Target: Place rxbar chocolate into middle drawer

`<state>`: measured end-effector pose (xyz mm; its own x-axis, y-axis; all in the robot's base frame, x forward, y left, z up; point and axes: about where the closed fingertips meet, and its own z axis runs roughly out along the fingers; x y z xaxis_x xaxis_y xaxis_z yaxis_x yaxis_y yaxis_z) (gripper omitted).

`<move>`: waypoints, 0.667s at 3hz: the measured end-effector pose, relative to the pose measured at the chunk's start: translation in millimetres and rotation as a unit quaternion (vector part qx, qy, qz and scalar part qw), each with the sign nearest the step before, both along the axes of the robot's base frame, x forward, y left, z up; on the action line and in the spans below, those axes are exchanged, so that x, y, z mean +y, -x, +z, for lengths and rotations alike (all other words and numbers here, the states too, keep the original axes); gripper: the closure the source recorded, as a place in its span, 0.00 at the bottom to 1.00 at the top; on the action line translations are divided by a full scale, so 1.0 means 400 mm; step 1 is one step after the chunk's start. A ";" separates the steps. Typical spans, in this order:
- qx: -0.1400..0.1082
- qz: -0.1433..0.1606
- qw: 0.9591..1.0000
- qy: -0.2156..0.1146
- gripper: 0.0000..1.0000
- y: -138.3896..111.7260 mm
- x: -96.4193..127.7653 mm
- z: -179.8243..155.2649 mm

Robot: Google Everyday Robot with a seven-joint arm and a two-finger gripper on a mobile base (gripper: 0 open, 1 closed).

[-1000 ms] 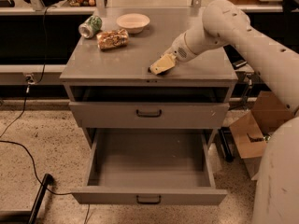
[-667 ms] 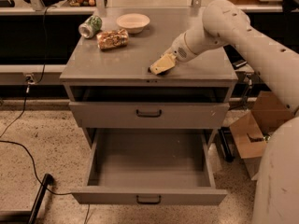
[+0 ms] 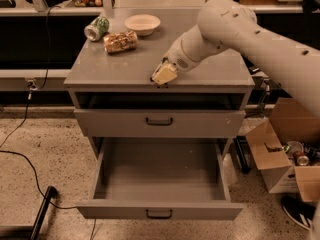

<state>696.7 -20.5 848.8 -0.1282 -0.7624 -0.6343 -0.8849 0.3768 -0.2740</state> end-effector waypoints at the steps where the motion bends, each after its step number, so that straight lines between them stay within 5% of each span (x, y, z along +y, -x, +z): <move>1: -0.024 0.029 0.999 0.026 1.00 0.040 0.035 0.019; 2: -0.025 0.052 0.998 0.017 1.00 0.060 0.044 0.029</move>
Offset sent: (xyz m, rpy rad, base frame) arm -0.0323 0.0200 0.0227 0.0068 -0.0533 0.1555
